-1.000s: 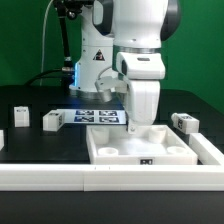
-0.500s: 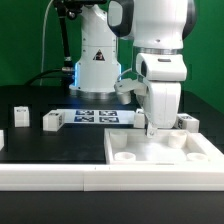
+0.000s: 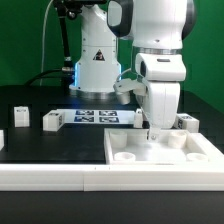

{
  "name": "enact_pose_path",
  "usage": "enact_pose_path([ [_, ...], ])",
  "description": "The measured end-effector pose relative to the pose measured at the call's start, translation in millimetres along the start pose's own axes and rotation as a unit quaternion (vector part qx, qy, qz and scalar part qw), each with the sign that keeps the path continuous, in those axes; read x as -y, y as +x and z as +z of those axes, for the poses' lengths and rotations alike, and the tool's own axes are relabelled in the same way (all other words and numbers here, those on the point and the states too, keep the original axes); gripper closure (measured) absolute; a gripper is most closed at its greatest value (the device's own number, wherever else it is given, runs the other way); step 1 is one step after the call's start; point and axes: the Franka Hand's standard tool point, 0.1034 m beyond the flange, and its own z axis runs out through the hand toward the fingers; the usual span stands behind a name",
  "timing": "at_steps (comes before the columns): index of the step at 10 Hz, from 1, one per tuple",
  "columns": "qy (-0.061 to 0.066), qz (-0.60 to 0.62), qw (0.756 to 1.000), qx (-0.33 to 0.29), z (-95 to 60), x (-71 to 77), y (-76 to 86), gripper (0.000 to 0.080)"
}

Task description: Assemble one leg

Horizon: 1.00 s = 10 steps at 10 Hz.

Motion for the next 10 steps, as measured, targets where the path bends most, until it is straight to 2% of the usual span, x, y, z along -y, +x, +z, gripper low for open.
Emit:
enact_pose_path([
  [1, 0.0, 0.0, 1.0, 0.0, 0.0, 0.0, 0.0, 0.0193],
  [2, 0.0, 0.0, 1.0, 0.0, 0.0, 0.0, 0.0, 0.0162],
  [6, -0.001, 0.004, 1.0, 0.0, -1.1, 0.1, 0.6, 0.0151],
  [7, -0.002, 0.023, 1.0, 0.002, -9.6, 2.7, 4.9, 0.0151],
  [10, -0.017, 0.054, 0.998, 0.007, -39.9, 9.5, 22.6, 0.0151],
])
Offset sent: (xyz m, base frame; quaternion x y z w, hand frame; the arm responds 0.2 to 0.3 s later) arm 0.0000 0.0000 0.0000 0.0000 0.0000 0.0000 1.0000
